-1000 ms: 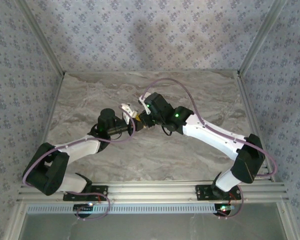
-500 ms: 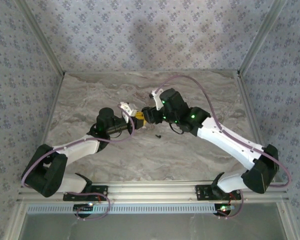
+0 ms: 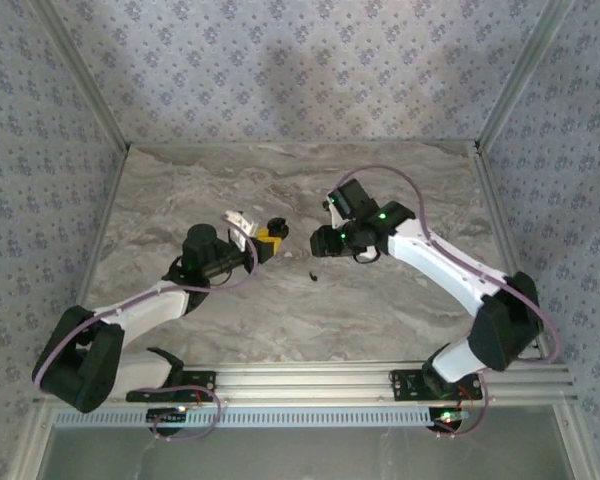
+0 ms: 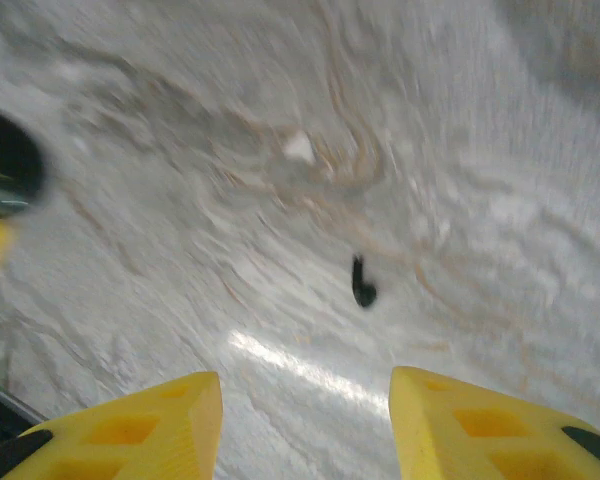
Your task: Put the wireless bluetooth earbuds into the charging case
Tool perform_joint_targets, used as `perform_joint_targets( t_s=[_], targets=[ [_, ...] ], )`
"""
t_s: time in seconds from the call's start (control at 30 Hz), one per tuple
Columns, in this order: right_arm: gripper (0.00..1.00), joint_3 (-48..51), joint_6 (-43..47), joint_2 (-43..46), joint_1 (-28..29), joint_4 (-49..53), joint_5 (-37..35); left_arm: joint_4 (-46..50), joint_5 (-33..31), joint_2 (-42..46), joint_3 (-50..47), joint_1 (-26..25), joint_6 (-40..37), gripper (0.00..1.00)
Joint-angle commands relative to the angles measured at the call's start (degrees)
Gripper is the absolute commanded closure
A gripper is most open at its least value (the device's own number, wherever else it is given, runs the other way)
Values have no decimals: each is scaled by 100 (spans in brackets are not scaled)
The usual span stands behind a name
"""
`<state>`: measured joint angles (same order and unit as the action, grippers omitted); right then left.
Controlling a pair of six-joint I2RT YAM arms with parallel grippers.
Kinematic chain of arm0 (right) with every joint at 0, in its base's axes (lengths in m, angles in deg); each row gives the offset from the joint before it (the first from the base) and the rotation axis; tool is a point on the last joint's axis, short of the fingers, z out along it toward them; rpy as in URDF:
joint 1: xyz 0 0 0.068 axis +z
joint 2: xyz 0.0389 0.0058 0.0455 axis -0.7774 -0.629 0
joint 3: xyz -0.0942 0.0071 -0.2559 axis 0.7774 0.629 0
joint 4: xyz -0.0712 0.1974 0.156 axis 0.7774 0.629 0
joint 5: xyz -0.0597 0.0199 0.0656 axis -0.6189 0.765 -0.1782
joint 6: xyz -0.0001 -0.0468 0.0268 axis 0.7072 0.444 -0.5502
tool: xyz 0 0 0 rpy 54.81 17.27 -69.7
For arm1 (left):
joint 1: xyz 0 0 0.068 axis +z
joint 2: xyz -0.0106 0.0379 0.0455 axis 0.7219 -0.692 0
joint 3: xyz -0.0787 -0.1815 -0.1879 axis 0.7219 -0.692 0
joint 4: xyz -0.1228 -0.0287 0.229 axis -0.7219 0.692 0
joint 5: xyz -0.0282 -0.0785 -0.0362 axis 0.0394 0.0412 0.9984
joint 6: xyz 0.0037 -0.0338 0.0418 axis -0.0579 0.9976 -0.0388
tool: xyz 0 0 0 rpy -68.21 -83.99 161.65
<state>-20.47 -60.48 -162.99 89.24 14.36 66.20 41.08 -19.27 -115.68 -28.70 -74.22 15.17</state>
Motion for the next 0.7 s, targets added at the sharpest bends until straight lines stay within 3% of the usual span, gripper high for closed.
perform_joint_targets(
  t_s=[0.0, 0.3, 0.67],
  targets=[
    [52, -270, -247, -582, 6, 749, 253, 245, -259, 393, -147, 82, 174, 86],
    [54, -1571, 478, -2565, 24, 1340, 458, 839, -464, 972, -334, 316, 150, 86],
    [60, -2159, 596, -3565, 26, 1255, 690, 934, -462, 1089, -336, 441, 121, 86]
  ],
)
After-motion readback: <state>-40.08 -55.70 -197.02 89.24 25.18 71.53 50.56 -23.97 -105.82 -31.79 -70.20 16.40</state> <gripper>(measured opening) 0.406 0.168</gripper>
